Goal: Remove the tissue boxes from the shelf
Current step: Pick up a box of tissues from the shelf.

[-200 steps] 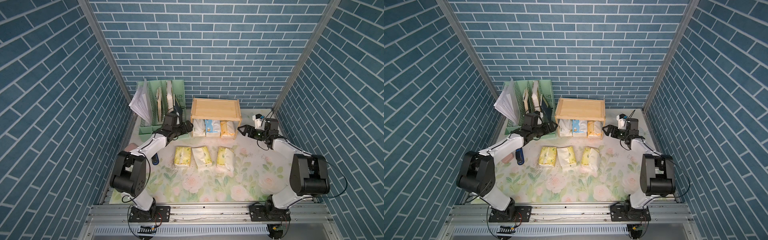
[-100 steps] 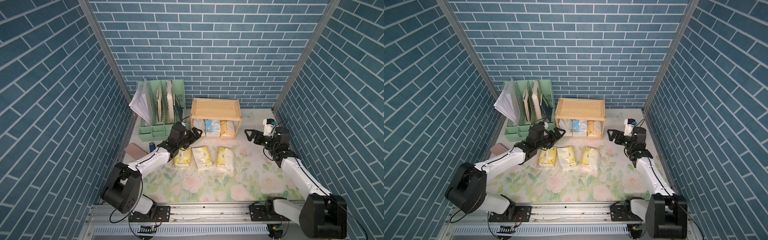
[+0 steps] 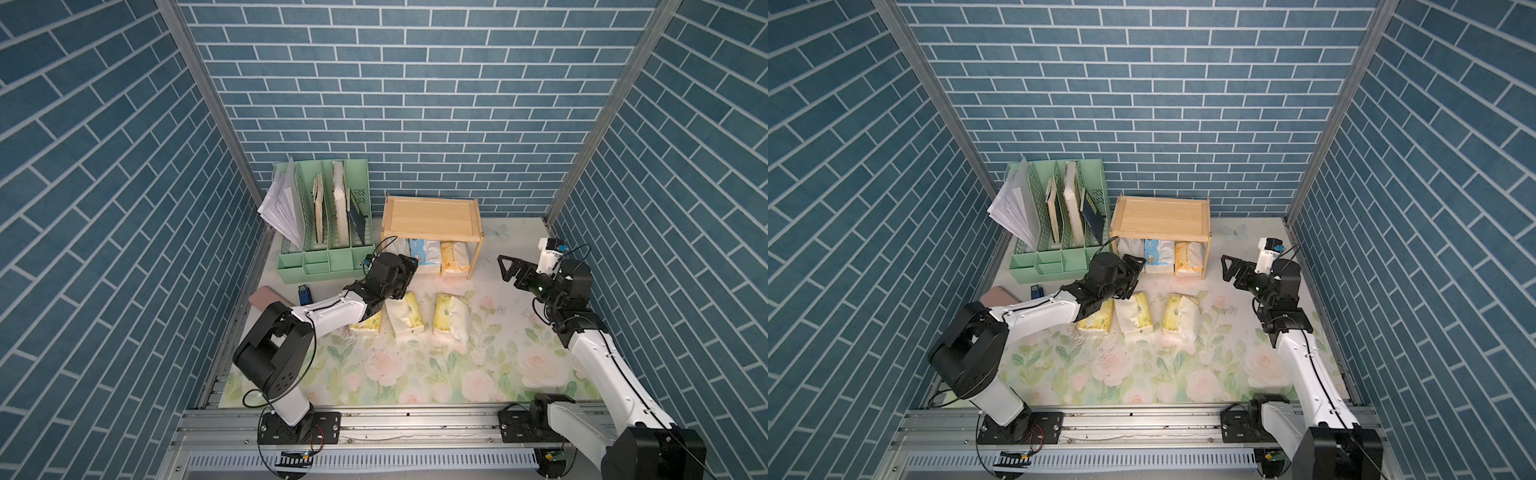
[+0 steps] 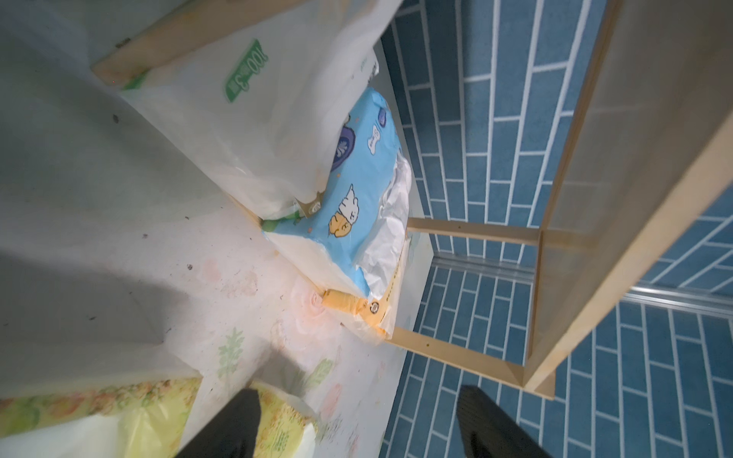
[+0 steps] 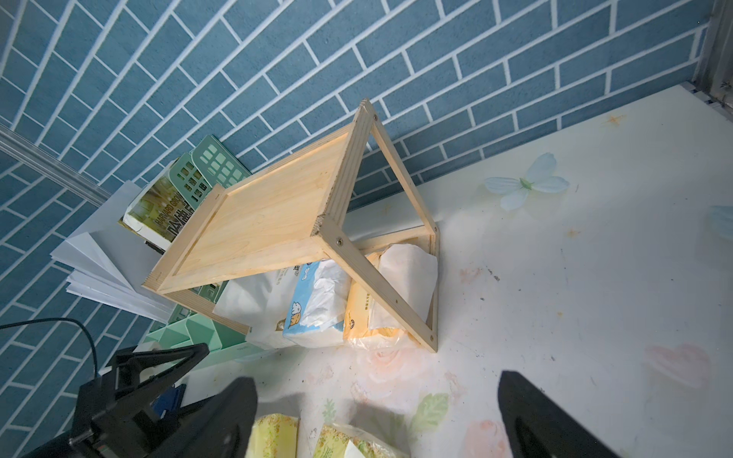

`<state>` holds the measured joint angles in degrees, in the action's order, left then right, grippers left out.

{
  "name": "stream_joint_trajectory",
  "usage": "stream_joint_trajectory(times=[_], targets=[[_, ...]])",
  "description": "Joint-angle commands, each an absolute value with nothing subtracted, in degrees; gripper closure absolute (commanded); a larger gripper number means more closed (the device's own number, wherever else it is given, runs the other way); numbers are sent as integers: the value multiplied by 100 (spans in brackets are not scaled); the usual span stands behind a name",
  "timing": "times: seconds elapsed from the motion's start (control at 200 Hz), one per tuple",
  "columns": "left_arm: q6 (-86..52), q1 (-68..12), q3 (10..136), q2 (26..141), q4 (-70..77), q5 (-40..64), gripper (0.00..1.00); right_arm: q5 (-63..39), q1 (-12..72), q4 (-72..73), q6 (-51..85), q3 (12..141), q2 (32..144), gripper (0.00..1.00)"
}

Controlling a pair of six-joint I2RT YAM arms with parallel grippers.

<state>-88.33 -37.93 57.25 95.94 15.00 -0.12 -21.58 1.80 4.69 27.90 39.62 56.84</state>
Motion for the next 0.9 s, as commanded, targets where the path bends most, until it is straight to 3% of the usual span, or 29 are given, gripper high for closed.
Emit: stream_joint_trajectory(times=[0.0,0.895], targets=[[-9215,-3858,6009,9744,1306,-559,19,-2015,167,387,2917,3905,5551,2],[-9888,-3881,7374,11714,1487,-1059,22,-1916,167,272,2796,3907,5449,1]])
